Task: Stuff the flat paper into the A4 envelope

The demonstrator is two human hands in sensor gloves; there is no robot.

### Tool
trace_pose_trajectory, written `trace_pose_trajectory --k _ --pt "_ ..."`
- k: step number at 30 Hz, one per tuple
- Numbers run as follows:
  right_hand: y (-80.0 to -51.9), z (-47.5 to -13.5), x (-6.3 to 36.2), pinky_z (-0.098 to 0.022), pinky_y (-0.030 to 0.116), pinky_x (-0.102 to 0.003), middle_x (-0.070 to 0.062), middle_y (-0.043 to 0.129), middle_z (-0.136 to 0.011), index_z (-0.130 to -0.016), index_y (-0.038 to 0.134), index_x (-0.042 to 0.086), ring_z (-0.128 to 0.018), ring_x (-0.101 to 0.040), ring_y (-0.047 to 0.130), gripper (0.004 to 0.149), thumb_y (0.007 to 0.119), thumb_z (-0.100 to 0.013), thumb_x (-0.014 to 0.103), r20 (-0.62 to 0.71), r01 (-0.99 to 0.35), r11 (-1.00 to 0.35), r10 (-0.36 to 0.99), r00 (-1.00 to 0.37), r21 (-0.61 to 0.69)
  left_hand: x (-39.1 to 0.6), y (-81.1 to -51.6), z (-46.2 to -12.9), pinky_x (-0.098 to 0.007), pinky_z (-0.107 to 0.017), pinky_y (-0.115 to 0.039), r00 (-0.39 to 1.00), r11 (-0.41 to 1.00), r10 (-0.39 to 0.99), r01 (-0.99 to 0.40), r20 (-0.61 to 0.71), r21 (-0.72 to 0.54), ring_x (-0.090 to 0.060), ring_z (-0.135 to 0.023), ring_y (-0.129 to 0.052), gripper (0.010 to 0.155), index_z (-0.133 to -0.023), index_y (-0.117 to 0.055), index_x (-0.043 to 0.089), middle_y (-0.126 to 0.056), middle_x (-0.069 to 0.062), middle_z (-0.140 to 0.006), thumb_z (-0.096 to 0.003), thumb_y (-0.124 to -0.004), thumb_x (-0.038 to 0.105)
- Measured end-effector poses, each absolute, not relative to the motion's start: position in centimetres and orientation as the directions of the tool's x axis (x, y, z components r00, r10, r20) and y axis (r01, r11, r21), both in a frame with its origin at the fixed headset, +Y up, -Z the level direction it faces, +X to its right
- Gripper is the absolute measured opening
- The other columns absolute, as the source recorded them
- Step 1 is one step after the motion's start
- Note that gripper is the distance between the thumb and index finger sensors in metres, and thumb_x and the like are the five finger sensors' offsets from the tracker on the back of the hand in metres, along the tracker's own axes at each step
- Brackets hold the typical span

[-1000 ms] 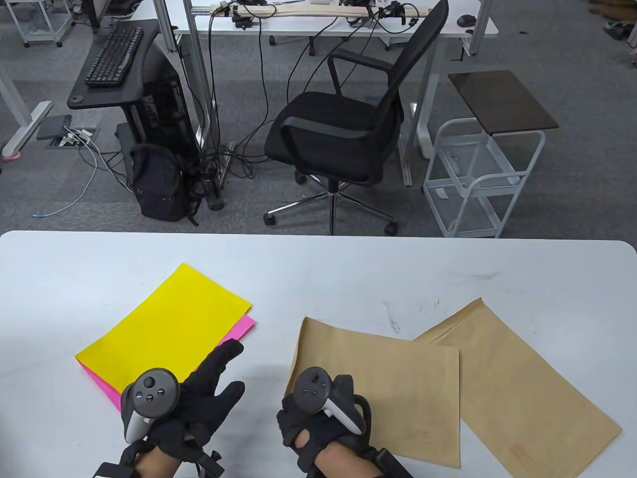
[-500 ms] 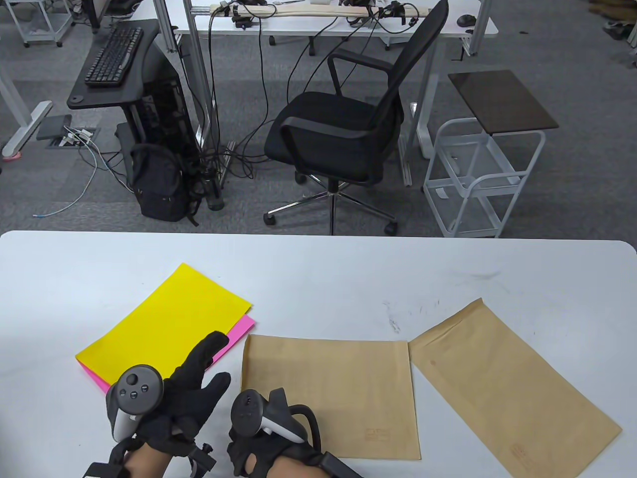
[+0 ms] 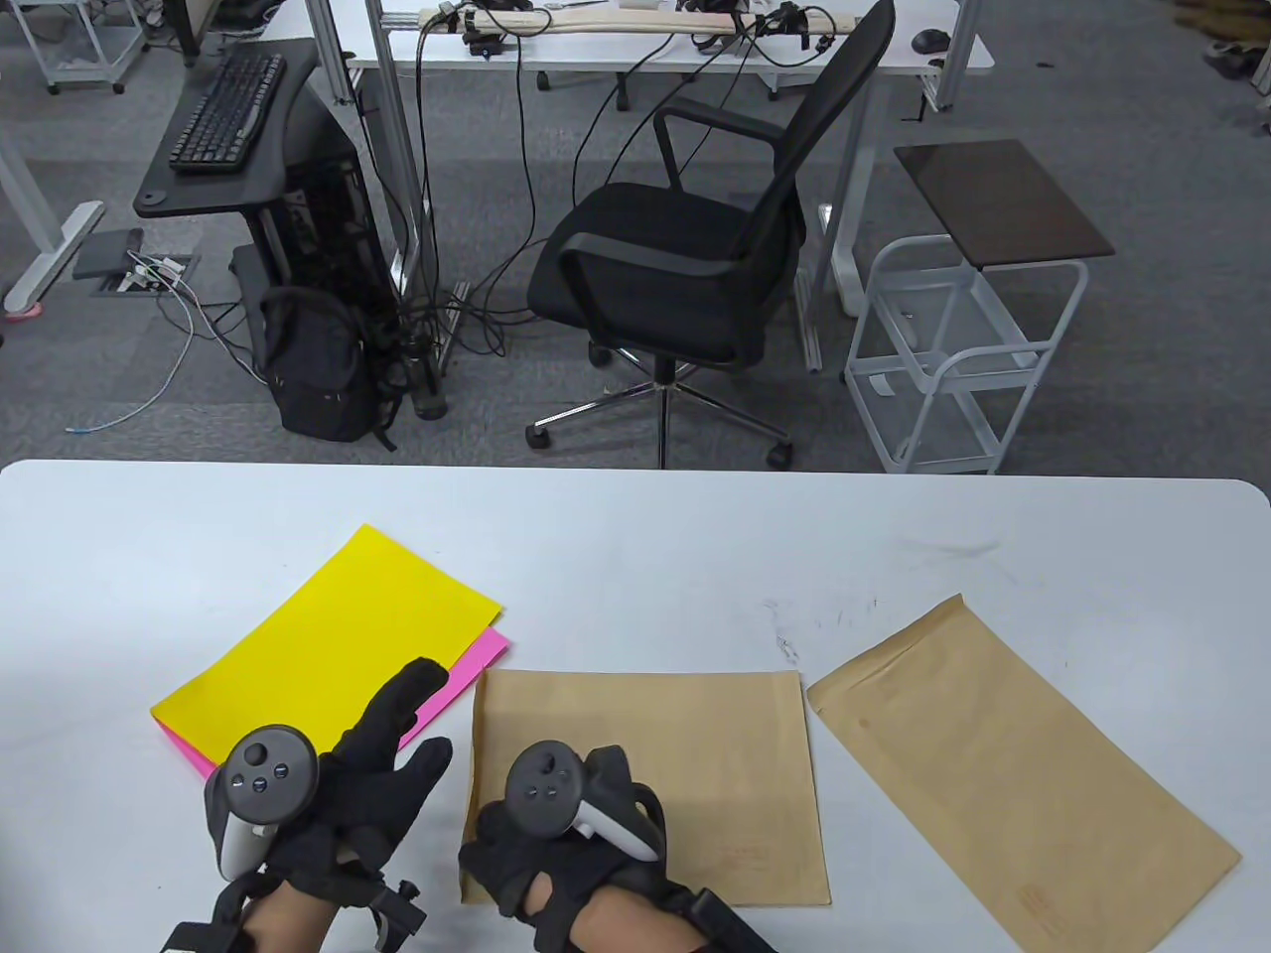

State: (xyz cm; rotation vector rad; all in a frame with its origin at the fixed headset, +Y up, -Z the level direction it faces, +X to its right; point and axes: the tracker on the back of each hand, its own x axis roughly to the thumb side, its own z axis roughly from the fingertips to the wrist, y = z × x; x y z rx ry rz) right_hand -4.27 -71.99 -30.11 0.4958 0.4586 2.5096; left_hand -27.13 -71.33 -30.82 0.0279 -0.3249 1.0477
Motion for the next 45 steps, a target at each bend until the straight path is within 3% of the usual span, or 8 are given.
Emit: trace_pose_trajectory --k 10,12,16,25,27,33,38,45 --pt "-69.4 -30.9 7.0 -0.058 0.069 -0.058 -0.003 0.068 -0.097 -0.096 0.072 0.028 -0.081 -0.035 0.08 0.057 0.076 -0.049 0.059 0.109 -0.624 -0.744 0.659 -0.744 0.239 -29.1 -71.5 -31.4 -0.064 -0.078 -0.06 0.556 0.561 0.825 -0.828 0.104 -0.023 -0.044 -0.109 -0.065 0.078 -0.113 -0.048 0.025 -0.056 -0.004 -0.117 -0.0458 -0.072 0.058" --pt "-69.9 -31.0 9.0 -0.058 0.068 -0.058 -0.003 0.065 -0.099 -0.098 0.069 0.028 -0.084 -0.036 0.078 0.058 0.076 -0.049 0.059 0.076 -0.655 -0.725 0.681 -0.729 0.213 -30.4 -71.5 -31.6 -0.063 -0.077 -0.062 0.578 0.578 0.816 -0.816 0.02 0.029 -0.044 -0.107 -0.067 0.078 -0.112 -0.049 0.024 -0.057 -0.009 -0.116 -0.0461 -0.072 0.058" --pt "-72.2 -31.2 12.7 -0.063 0.06 -0.062 -0.003 0.043 -0.108 -0.106 0.049 0.03 -0.094 -0.039 0.063 0.068 0.075 -0.05 0.059 0.038 -0.723 -0.666 0.74 -0.671 0.183 -33.9 -71.6 -31.4 -0.063 -0.072 -0.069 0.645 0.723 0.675 -0.676 -0.358 0.143 -0.046 -0.1 -0.077 0.076 -0.109 -0.059 0.02 -0.068 -0.01 -0.11 -0.0454 -0.074 0.058" --pt "-75.2 -31.9 16.2 -0.064 0.058 -0.063 -0.004 0.04 -0.108 -0.106 0.048 0.029 -0.095 -0.04 0.059 0.069 0.074 -0.05 0.058 -0.059 -0.77 -0.606 0.777 -0.627 0.198 -37.6 -74.6 -32.4 -0.06 -0.069 -0.072 0.624 0.882 0.372 -0.468 -0.687 0.053 -0.046 -0.098 -0.078 0.08 -0.109 -0.059 0.018 -0.067 -0.017 -0.11 -0.044 -0.076 0.061" --pt "-75.3 -31.9 16.4 -0.064 0.058 -0.063 -0.004 0.038 -0.109 -0.106 0.047 0.029 -0.096 -0.04 0.059 0.069 0.074 -0.05 0.058 -0.063 -0.776 -0.598 0.783 -0.619 0.2 -37.3 -75.2 -32.8 -0.058 -0.068 -0.074 0.677 0.948 0.233 -0.318 -0.698 0.008 -0.044 -0.097 -0.081 0.082 -0.109 -0.06 0.018 -0.071 -0.016 -0.108 -0.0428 -0.077 0.062" --pt "-75.4 -31.8 16.5 -0.065 0.056 -0.063 -0.004 0.031 -0.11 -0.107 0.047 0.029 -0.097 -0.04 0.056 0.069 0.074 -0.05 0.058 -0.069 -0.783 -0.587 0.79 -0.61 0.204 -36.4 -77.0 -33.5 -0.056 -0.066 -0.076 0.688 0.982 0.052 -0.168 -0.724 -0.088 -0.04 -0.093 -0.085 0.093 -0.11 -0.054 0.013 -0.074 -0.015 -0.105 -0.0386 -0.081 0.066" --pt "-75.5 -31.7 16.3 -0.064 0.056 -0.063 -0.005 0.032 -0.109 -0.106 0.048 0.029 -0.097 -0.041 0.057 0.069 0.074 -0.05 0.058 -0.073 -0.782 -0.582 0.79 -0.609 0.22 -36.0 -77.3 -33.8 -0.055 -0.063 -0.077 0.678 0.98 -0.035 -0.122 -0.734 -0.159 -0.038 -0.092 -0.084 0.099 -0.111 -0.052 0.011 -0.069 -0.016 -0.107 -0.0352 -0.087 0.063" --pt "-75.9 -31.9 16.1 -0.064 0.057 -0.063 -0.005 0.032 -0.109 -0.106 0.049 0.028 -0.096 -0.041 0.057 0.069 0.074 -0.05 0.058 -0.081 -0.774 -0.585 0.783 -0.617 0.243 -37.0 -77.3 -33.7 -0.056 -0.063 -0.076 0.618 0.957 0.038 -0.25 -0.785 -0.15 -0.042 -0.092 -0.078 0.105 -0.112 -0.044 0.006 -0.058 -0.024 -0.11 -0.0344 -0.091 0.06"
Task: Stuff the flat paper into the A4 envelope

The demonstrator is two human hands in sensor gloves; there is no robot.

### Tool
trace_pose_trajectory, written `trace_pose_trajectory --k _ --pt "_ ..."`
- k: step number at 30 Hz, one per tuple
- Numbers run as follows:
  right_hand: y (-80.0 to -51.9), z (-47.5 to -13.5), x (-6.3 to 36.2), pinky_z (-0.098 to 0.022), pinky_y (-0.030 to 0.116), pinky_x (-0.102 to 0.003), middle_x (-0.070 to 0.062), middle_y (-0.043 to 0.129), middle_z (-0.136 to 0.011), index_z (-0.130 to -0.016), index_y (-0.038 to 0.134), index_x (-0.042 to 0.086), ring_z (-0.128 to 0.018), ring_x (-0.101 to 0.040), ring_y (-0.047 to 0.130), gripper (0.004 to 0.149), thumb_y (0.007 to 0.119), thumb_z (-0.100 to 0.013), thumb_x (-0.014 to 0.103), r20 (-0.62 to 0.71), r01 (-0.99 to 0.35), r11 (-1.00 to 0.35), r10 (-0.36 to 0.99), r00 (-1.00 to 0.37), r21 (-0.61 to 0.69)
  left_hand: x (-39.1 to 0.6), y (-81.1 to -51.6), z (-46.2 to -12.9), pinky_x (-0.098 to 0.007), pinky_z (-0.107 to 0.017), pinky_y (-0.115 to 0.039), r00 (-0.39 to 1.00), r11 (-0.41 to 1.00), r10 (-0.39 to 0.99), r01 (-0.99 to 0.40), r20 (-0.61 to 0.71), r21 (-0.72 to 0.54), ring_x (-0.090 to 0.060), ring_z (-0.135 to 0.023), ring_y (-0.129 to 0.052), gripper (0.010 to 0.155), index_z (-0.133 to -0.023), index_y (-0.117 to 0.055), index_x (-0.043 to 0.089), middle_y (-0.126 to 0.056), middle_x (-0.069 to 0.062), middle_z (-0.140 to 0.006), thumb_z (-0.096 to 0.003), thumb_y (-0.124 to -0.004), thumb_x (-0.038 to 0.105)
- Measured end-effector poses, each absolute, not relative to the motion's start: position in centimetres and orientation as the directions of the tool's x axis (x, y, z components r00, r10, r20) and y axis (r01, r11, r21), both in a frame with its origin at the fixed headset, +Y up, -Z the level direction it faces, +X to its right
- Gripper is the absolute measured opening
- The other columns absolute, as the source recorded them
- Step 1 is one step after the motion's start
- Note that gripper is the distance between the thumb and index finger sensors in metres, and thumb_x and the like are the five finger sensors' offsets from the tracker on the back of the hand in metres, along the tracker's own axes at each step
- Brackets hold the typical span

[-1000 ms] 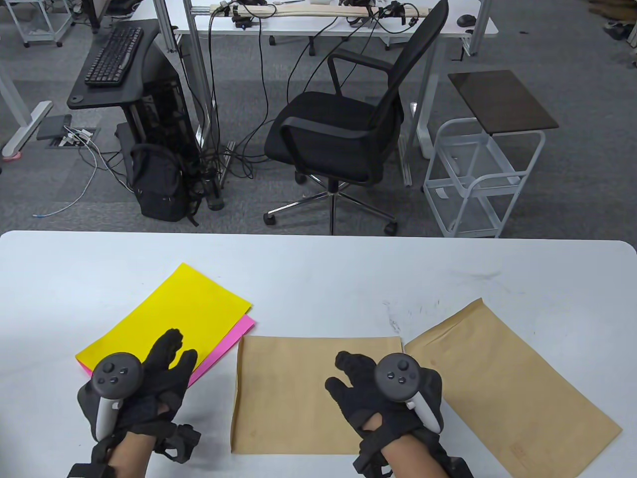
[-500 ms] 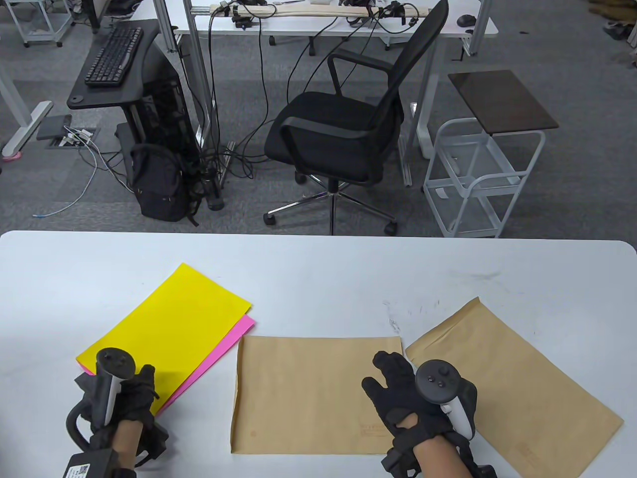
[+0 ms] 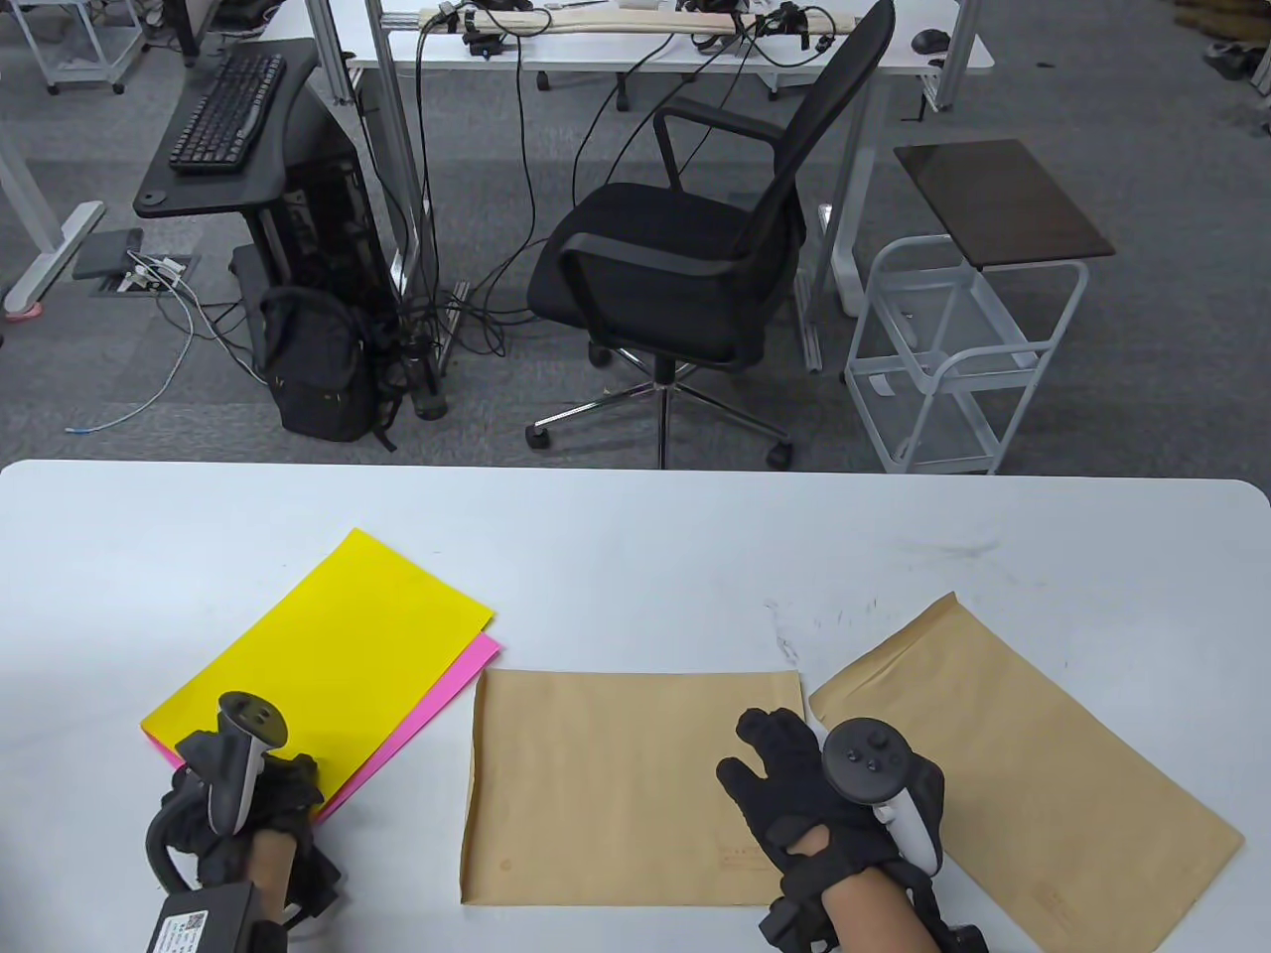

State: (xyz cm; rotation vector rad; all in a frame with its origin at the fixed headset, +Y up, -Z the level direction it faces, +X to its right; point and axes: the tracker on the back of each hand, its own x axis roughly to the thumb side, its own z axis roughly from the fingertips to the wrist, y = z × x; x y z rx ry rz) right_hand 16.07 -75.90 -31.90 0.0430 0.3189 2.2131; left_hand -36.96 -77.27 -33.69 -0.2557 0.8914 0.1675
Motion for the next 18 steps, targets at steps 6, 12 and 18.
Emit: trace_pose_trajectory --k 6,12,18 --pt "-76.5 -32.2 15.6 -0.065 0.057 -0.063 -0.005 0.033 -0.109 -0.106 0.049 0.028 -0.096 -0.041 0.057 0.068 0.074 -0.05 0.058 -0.088 -0.758 -0.592 0.769 -0.633 0.274 -37.6 -77.0 -33.5 -0.053 -0.062 -0.078 0.609 0.967 0.041 -0.225 -0.792 -0.122 -0.037 -0.088 -0.083 0.101 -0.111 -0.045 0.006 -0.065 -0.018 -0.107 -0.0357 -0.092 0.054" --pt "-76.9 -32.3 15.4 -0.065 0.056 -0.063 -0.005 0.033 -0.109 -0.106 0.049 0.028 -0.096 -0.041 0.057 0.068 0.074 -0.05 0.058 -0.093 -0.75 -0.593 0.763 -0.639 0.291 -37.7 -76.9 -33.6 -0.051 -0.061 -0.079 0.617 0.979 0.024 -0.175 -0.786 -0.107 -0.029 -0.081 -0.086 0.102 -0.112 -0.041 0.009 -0.072 -0.003 -0.095 -0.0354 -0.095 0.049" --pt "-76.7 -32.3 15.8 -0.065 0.056 -0.063 -0.005 0.033 -0.109 -0.106 0.049 0.028 -0.096 -0.041 0.058 0.068 0.074 -0.05 0.058 -0.099 -0.758 -0.588 0.768 -0.632 0.283 -38.5 -76.1 -33.2 -0.046 -0.051 -0.088 0.58 0.972 0.124 -0.234 -0.805 -0.019 -0.019 -0.062 -0.099 0.094 -0.11 -0.046 0.006 -0.087 0.007 -0.077 -0.0369 -0.095 0.038"
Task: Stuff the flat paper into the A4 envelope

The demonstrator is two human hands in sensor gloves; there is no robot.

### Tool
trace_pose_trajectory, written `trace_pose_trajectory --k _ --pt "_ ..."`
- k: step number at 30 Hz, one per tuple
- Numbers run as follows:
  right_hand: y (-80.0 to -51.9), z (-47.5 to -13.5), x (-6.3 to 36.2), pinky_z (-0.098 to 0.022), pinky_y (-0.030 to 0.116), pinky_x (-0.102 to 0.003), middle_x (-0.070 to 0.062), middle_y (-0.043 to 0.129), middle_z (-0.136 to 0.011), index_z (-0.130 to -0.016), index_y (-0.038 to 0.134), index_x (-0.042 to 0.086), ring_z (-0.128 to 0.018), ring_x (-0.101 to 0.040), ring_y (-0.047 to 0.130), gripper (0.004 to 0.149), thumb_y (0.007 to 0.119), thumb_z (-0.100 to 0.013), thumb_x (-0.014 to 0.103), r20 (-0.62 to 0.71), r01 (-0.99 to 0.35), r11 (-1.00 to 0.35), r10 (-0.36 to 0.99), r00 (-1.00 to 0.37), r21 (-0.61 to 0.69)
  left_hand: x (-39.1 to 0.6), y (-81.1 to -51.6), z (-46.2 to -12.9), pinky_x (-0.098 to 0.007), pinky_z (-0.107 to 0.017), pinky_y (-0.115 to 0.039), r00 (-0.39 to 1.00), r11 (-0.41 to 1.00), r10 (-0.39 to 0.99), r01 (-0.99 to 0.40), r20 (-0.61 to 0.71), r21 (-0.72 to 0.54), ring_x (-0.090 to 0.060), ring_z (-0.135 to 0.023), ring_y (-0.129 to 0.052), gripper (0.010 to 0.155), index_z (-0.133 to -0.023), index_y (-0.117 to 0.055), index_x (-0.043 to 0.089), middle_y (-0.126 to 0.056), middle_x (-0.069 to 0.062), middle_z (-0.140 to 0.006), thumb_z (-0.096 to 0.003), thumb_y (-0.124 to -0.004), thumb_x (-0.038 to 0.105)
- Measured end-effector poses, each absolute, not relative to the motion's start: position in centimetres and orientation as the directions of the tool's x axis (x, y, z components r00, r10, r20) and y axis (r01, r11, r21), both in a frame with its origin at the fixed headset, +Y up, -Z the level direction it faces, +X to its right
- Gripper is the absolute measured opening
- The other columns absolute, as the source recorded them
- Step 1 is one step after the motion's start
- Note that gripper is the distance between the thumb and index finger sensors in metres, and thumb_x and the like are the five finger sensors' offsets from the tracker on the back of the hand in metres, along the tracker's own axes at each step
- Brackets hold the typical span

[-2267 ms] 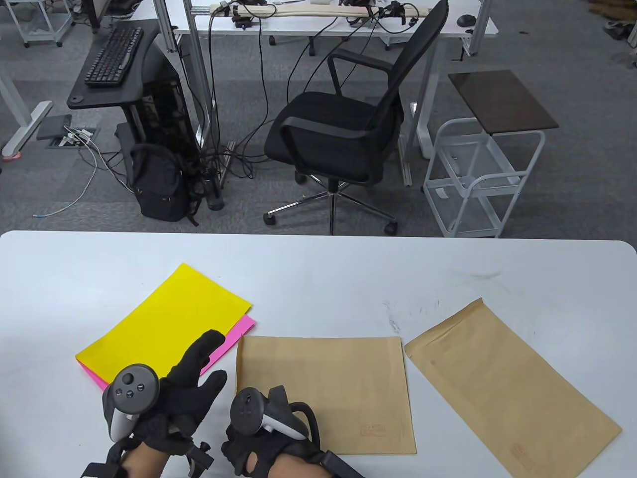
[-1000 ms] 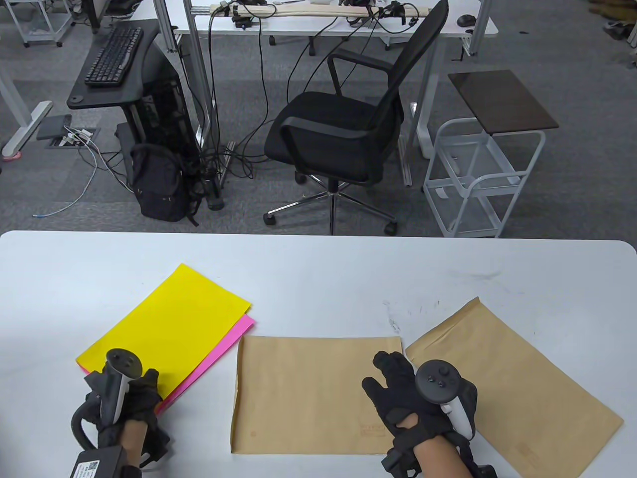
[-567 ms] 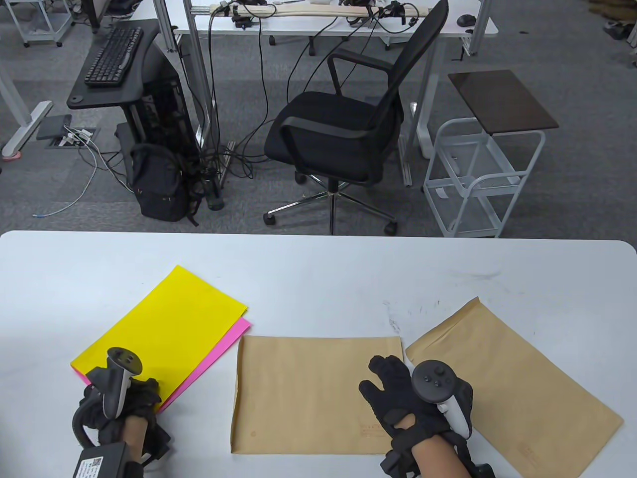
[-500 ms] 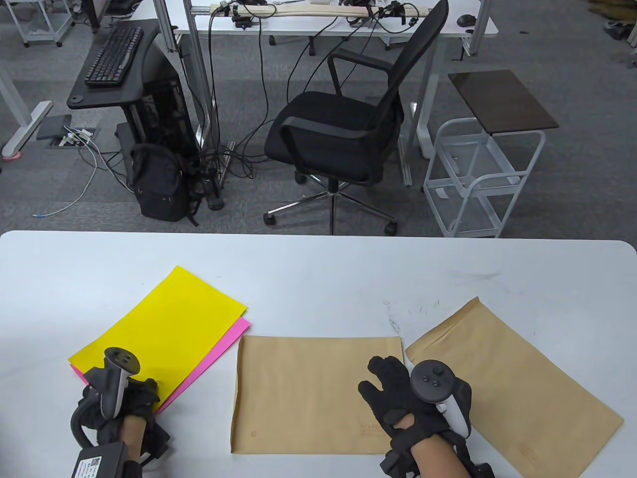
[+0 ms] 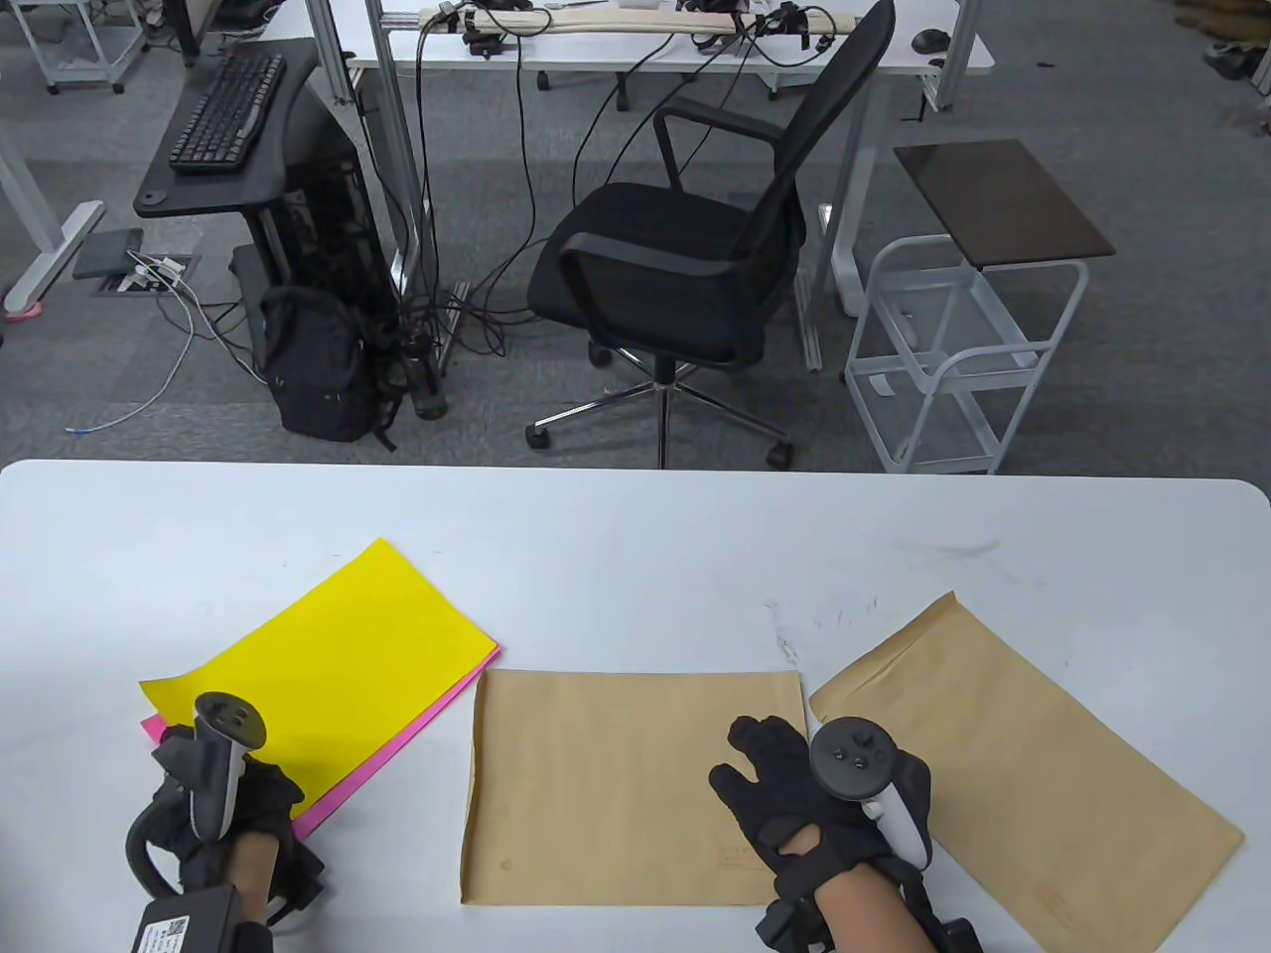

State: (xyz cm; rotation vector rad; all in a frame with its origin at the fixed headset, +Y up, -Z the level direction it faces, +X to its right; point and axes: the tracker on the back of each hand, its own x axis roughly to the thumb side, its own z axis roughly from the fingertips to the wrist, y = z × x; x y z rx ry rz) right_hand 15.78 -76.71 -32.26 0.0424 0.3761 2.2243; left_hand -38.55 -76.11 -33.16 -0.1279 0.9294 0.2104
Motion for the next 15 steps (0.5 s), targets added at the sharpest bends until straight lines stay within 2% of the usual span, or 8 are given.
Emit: trace_pose_trajectory --k 2,6,8,12,15 --pt "-76.5 -32.2 16.0 -0.065 0.056 -0.063 -0.006 0.034 -0.109 -0.106 0.049 0.028 -0.096 -0.041 0.057 0.068 0.074 -0.05 0.058 -0.102 -0.765 -0.581 0.774 -0.625 0.279 -39.1 -75.4 -32.9 -0.045 -0.047 -0.089 0.56 0.956 0.205 -0.29 -0.803 0.042 -0.02 -0.058 -0.101 0.083 -0.107 -0.058 0.006 -0.091 0.006 -0.073 -0.0385 -0.093 0.036" --pt "-76.2 -32.2 16.3 -0.065 0.056 -0.064 -0.006 0.037 -0.109 -0.106 0.052 0.027 -0.096 -0.041 0.057 0.067 0.075 -0.05 0.057 -0.095 -0.769 -0.578 0.779 -0.619 0.273 -40.2 -74.3 -32.2 -0.042 -0.039 -0.091 0.529 0.903 0.345 -0.412 -0.776 0.121 -0.019 -0.046 -0.105 0.054 -0.092 -0.085 0.016 -0.1 0.007 -0.063 -0.0422 -0.086 0.037" --pt "-76.0 -32.2 16.4 -0.065 0.055 -0.064 -0.006 0.038 -0.109 -0.105 0.053 0.027 -0.096 -0.041 0.057 0.066 0.075 -0.05 0.057 -0.09 -0.759 -0.59 0.77 -0.631 0.276 -40.6 -73.8 -31.9 -0.041 -0.035 -0.092 0.534 0.887 0.39 -0.435 -0.75 0.152 -0.018 -0.04 -0.107 0.049 -0.087 -0.089 0.016 -0.103 0.009 -0.057 -0.0431 -0.083 0.038" --pt "-75.9 -32.2 16.2 -0.065 0.053 -0.065 -0.006 0.039 -0.109 -0.105 0.055 0.029 -0.098 -0.042 0.054 0.067 0.08 -0.049 0.055 -0.081 -0.707 -0.642 0.721 -0.689 0.297 -41.0 -73.0 -31.4 -0.04 -0.033 -0.093 0.505 0.805 0.531 -0.552 -0.68 0.219 -0.017 -0.037 -0.107 0.047 -0.085 -0.089 0.016 -0.104 0.009 -0.054 -0.0438 -0.081 0.038" --pt "-76.0 -32.1 15.8 -0.068 0.048 -0.066 -0.003 0.034 -0.11 -0.107 0.052 0.033 -0.101 -0.041 0.046 0.071 0.084 -0.048 0.055 -0.077 -0.584 -0.739 0.596 -0.799 0.335 -41.2 -72.3 -31.0 -0.04 -0.033 -0.093 0.496 0.755 0.612 -0.598 -0.616 0.268 -0.017 -0.037 -0.107 0.047 -0.086 -0.088 0.017 -0.104 0.009 -0.054 -0.044 -0.081 0.037"
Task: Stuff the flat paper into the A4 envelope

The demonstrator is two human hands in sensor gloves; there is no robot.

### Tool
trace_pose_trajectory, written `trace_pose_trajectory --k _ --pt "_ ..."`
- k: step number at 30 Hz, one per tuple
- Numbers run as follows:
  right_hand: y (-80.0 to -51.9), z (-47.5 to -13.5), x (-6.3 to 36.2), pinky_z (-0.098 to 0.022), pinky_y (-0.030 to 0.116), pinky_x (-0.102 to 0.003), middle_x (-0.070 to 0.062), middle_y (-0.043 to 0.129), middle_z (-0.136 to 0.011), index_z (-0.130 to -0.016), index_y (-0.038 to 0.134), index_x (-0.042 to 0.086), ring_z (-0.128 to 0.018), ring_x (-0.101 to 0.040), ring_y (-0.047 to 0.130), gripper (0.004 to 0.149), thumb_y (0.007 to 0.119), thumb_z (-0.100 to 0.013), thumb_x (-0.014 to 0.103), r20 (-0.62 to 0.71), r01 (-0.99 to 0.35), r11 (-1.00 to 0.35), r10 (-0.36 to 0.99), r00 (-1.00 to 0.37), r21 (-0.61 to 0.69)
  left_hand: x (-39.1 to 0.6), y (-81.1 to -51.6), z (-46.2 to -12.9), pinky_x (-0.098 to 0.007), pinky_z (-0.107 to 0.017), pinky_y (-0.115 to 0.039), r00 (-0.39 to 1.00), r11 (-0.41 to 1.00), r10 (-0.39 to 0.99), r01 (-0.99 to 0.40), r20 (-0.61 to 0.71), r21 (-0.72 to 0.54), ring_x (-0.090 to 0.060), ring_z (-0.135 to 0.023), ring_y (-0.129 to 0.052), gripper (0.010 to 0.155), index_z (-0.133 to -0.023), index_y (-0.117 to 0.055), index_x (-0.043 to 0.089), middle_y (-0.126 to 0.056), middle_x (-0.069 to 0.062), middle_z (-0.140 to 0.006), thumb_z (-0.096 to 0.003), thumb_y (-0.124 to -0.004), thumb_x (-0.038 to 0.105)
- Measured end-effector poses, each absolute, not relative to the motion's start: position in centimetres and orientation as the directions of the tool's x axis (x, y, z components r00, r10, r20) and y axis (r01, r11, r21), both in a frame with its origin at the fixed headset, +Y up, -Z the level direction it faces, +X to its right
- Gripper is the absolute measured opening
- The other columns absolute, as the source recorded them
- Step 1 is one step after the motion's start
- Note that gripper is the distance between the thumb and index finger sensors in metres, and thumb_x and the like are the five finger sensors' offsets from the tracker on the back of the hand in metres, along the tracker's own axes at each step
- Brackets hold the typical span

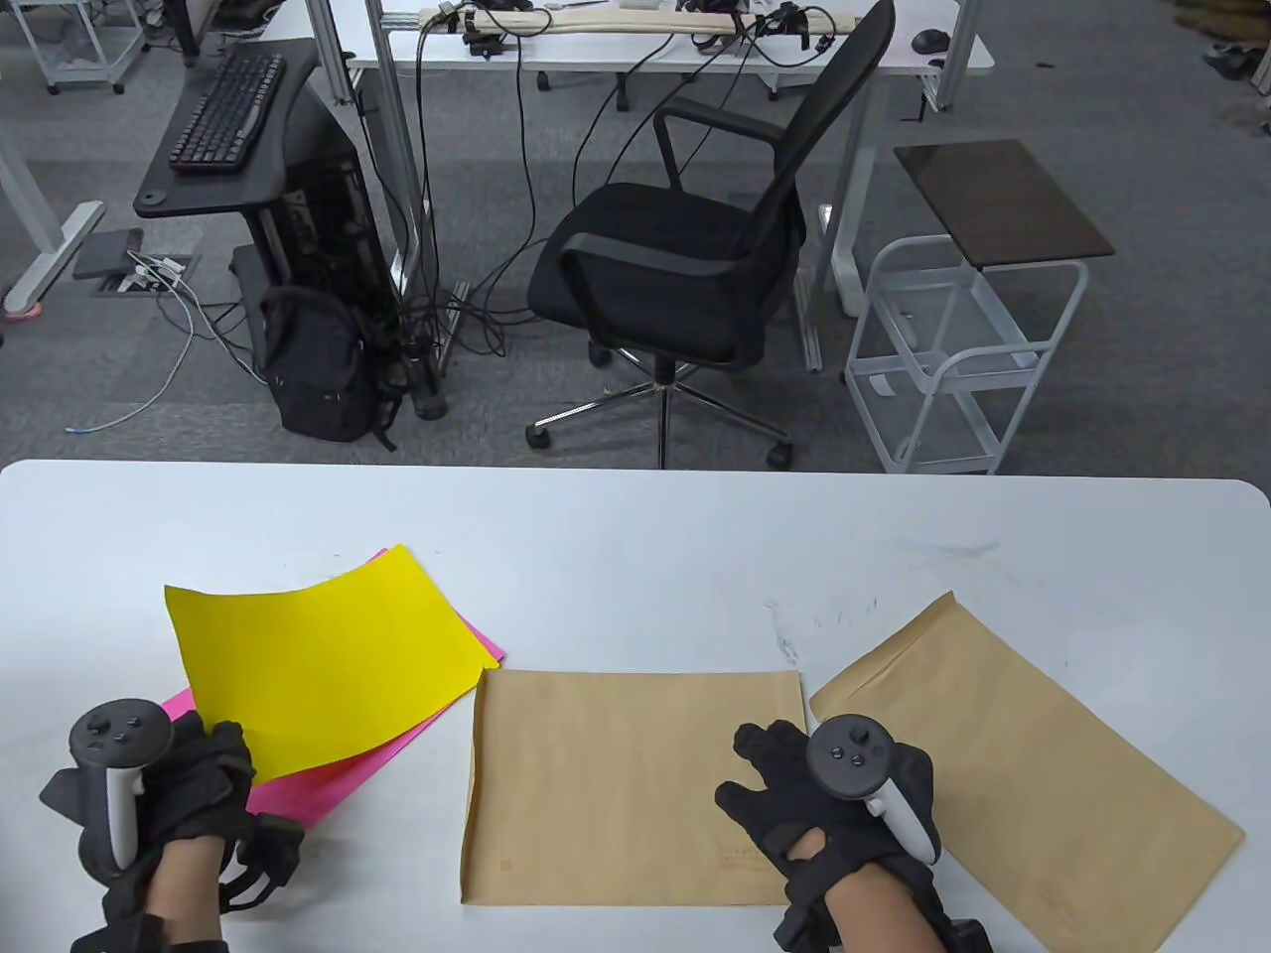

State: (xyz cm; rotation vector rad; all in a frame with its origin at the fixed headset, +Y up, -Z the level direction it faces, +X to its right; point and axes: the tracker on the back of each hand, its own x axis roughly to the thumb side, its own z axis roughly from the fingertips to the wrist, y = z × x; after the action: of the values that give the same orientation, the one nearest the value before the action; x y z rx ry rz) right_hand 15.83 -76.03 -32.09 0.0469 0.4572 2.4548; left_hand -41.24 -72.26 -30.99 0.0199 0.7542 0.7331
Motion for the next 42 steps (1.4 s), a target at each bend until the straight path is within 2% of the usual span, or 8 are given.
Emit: trace_pose_trajectory --k 5,10,17,22,28,33,38,42 --pt "-77.4 -32.0 14.5 -0.07 0.038 -0.067 0.001 0.021 -0.111 -0.108 0.041 0.041 -0.105 -0.039 0.03 0.082 0.088 -0.044 0.059 -0.04 -0.368 -0.827 0.389 -0.92 0.424 -41.3 -70.6 -30.0 -0.039 -0.032 -0.093 0.468 0.66 0.733 -0.663 -0.493 0.352 -0.017 -0.035 -0.107 0.046 -0.086 -0.088 0.019 -0.104 0.008 -0.053 -0.0442 -0.081 0.037" --pt "-78.7 -32.1 13.7 -0.071 0.029 -0.066 0.002 0.014 -0.111 -0.109 0.035 0.042 -0.105 -0.037 0.02 0.086 0.088 -0.044 0.062 -0.052 -0.261 -0.825 0.272 -0.961 0.502 -41.2 -68.9 -29.0 -0.039 -0.032 -0.093 0.478 0.62 0.781 -0.669 -0.402 0.41 -0.017 -0.035 -0.107 0.046 -0.086 -0.088 0.019 -0.104 0.008 -0.053 -0.0442 -0.081 0.037" --pt "-78.8 -32.1 13.7 -0.071 0.028 -0.066 0.002 0.014 -0.11 -0.109 0.034 0.042 -0.105 -0.036 0.019 0.085 0.086 -0.044 0.063 -0.061 -0.271 -0.825 0.278 -0.959 0.496 -40.2 -66.9 -28.0 -0.039 -0.033 -0.093 0.52 0.607 0.794 -0.655 -0.315 0.451 -0.017 -0.036 -0.106 0.046 -0.086 -0.087 0.02 -0.103 0.008 -0.053 -0.0444 -0.081 0.037" --pt "-78.7 -32.0 13.7 -0.071 0.028 -0.066 0.002 0.014 -0.11 -0.108 0.034 0.042 -0.105 -0.035 0.019 0.085 0.086 -0.045 0.063 -0.063 -0.272 -0.825 0.278 -0.959 0.496 -39.9 -66.2 -27.6 -0.039 -0.033 -0.093 0.578 0.651 0.754 -0.589 -0.312 0.479 -0.017 -0.036 -0.106 0.046 -0.086 -0.087 0.02 -0.103 0.008 -0.053 -0.0445 -0.081 0.037" --pt "-78.7 -32.0 13.6 -0.071 0.027 -0.066 0.002 0.013 -0.11 -0.108 0.034 0.042 -0.105 -0.036 0.018 0.085 0.086 -0.045 0.063 -0.064 -0.273 -0.823 0.279 -0.958 0.498 -39.5 -66.2 -27.7 -0.039 -0.033 -0.092 0.585 0.648 0.756 -0.602 -0.294 0.466 -0.017 -0.036 -0.106 0.046 -0.086 -0.087 0.02 -0.103 0.008 -0.053 -0.0445 -0.081 0.037" --pt "-78.7 -32.0 13.6 -0.071 0.027 -0.066 0.002 0.013 -0.11 -0.108 0.033 0.042 -0.105 -0.036 0.018 0.085 0.086 -0.045 0.063 -0.065 -0.275 -0.822 0.28 -0.958 0.499 -38.2 -65.8 -27.9 -0.039 -0.034 -0.092 0.661 0.696 0.704 -0.57 -0.26 0.437 -0.017 -0.036 -0.106 0.046 -0.086 -0.087 0.021 -0.103 0.008 -0.053 -0.0445 -0.081 0.038" --pt "-78.7 -32.0 13.6 -0.071 0.027 -0.066 0.002 0.013 -0.11 -0.108 0.033 0.042 -0.105 -0.035 0.018 0.085 0.085 -0.045 0.063 -0.067 -0.275 -0.821 0.281 -0.958 0.5 -36.9 -65.3 -27.9 -0.039 -0.034 -0.092 0.762 0.776 0.594 -0.457 -0.258 0.436 -0.017 -0.037 -0.106 0.046 -0.086 -0.087 0.021 -0.103 0.008 -0.053 -0.0445 -0.081 0.038" --pt "-78.7 -32.0 13.6 -0.071 0.027 -0.066 0.002 0.013 -0.11 -0.108 0.033 0.042 -0.105 -0.035 0.018 0.085 0.085 -0.045 0.063 -0.066 -0.275 -0.822 0.28 -0.958 0.5 -36.5 -65.1 -27.8 -0.04 -0.034 -0.092 0.788 0.796 0.556 -0.413 -0.263 0.444 -0.017 -0.037 -0.106 0.045 -0.086 -0.087 0.021 -0.103 0.008 -0.053 -0.0446 -0.081 0.038"
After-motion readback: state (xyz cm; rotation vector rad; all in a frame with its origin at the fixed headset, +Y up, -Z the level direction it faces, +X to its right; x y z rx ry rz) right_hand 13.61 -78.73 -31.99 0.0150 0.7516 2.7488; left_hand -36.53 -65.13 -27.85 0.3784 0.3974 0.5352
